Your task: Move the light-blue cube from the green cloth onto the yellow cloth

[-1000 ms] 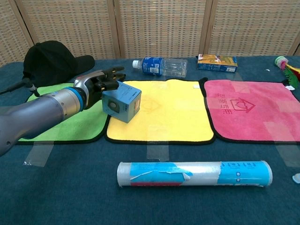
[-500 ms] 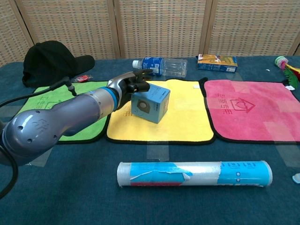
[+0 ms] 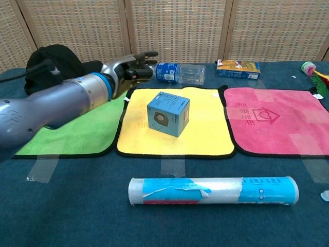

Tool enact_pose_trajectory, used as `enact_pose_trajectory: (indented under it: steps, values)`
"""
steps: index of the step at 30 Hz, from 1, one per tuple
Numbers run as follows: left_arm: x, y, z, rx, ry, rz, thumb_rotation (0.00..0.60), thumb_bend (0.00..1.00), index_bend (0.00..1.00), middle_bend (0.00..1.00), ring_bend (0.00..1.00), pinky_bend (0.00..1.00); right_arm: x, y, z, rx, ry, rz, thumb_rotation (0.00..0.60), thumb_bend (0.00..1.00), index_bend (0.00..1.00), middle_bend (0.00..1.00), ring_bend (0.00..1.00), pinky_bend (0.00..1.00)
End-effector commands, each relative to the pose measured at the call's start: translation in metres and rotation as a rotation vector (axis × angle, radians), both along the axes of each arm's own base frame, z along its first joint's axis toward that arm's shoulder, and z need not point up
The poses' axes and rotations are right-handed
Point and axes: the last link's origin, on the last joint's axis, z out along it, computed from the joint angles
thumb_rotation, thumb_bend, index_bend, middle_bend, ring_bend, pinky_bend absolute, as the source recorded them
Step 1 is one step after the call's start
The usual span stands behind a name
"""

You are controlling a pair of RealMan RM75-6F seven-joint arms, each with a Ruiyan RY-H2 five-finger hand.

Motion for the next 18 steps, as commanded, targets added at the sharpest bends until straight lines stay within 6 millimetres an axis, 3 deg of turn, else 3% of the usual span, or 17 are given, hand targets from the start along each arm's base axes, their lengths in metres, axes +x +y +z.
enact_pose_trajectory:
  steps: [1, 3, 6, 12, 18]
  values:
    - [-0.034, 0.001, 0.044, 0.121, 0.159, -0.052, 0.6, 0.52, 0.0, 0.0, 0.0, 0.0, 0.002, 0.001, -0.001, 0.002, 0.003, 0.006, 0.6, 0.0, 0.0, 0.0, 0.0, 0.0]
    - [-0.056, 0.002, 0.067, 0.212, 0.271, -0.059, 0.6, 0.27, 0.0, 0.0, 0.0, 0.0, 0.003, 0.002, -0.002, 0.003, 0.011, 0.012, 0.6, 0.0, 0.0, 0.0, 0.0, 0.0]
    - [-0.094, -0.005, 0.108, 0.337, 0.467, -0.049, 0.6, 0.03, 0.0, 0.0, 0.0, 0.0, 0.006, 0.003, -0.003, 0.005, 0.014, 0.021, 0.6, 0.0, 0.0, 0.0, 0.0, 0.0]
    - [-0.149, -0.043, 0.169, 0.455, 0.759, -0.001, 0.6, 0.0, 0.0, 0.0, 0.0, 0.0, 0.01, 0.003, -0.005, 0.012, 0.017, 0.033, 0.6, 0.0, 0.0, 0.0, 0.0, 0.0]
    - [-0.188, -0.096, 0.198, 0.475, 0.908, 0.078, 0.6, 0.0, 0.0, 0.0, 0.0, 0.0, 0.011, 0.003, -0.008, 0.022, 0.02, 0.032, 0.6, 0.0, 0.0, 0.0, 0.0, 0.0]
